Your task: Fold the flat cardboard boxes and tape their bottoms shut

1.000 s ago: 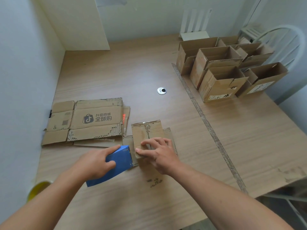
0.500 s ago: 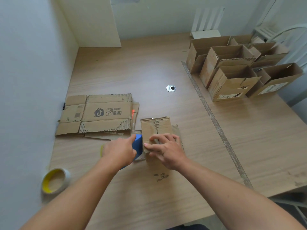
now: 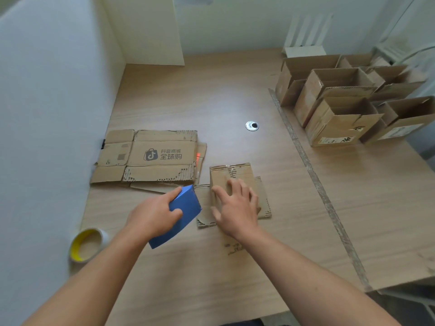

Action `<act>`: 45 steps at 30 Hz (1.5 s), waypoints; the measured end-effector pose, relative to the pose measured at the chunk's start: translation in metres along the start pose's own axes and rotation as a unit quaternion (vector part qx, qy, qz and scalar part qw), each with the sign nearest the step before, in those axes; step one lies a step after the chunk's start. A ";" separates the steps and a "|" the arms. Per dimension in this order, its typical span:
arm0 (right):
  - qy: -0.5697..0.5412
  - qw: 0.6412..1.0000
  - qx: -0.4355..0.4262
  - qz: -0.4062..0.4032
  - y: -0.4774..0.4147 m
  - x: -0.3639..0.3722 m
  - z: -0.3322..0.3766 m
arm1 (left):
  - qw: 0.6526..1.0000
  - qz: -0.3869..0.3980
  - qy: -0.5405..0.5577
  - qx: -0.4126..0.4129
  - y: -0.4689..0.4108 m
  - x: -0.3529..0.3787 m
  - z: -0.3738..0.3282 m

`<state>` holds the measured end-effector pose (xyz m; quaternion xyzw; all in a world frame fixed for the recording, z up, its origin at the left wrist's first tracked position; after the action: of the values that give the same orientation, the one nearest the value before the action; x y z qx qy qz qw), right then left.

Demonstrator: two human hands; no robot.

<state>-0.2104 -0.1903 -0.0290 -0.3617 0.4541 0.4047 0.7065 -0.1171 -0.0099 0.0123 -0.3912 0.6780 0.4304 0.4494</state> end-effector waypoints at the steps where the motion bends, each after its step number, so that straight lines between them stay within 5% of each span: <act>1: -0.006 1.000 0.000 0.004 0.001 0.000 0.000 | 1.000 -0.001 0.005 -0.003 0.000 0.000 0.002; 10: 0.025 0.981 -0.160 0.103 0.015 -0.030 -0.043 | 0.998 -0.018 0.059 -0.008 0.003 -0.001 0.001; 16: 0.048 0.995 -0.040 0.080 0.006 -0.034 -0.041 | 0.998 -0.028 0.052 0.009 0.003 -0.006 -0.007; 23: 0.070 0.989 -0.075 0.111 0.004 -0.034 -0.042 | 0.998 -0.036 0.050 0.027 0.007 -0.008 -0.007; 32: 0.055 0.995 0.033 0.077 0.005 -0.033 -0.035 | 0.997 -0.061 0.017 0.046 0.018 -0.011 -0.009; 45: 0.029 0.994 -0.036 0.099 0.011 -0.028 -0.056 | 0.994 -0.084 0.015 0.067 0.025 -0.010 -0.011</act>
<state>-0.2473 -0.2414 -0.0226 -0.3518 0.4927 0.4779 0.6365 -0.1405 -0.0107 0.0301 -0.4225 0.6769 0.3382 0.4989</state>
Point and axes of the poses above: each hand's wrist, its own y-axis away from the middle knuckle, its own x-axis out of the palm, z = x × y, the point moved 2 cm from there along -y, towards the middle knuckle, and after that the axes turned 13 degrees about -z, right-handed, at the moved point
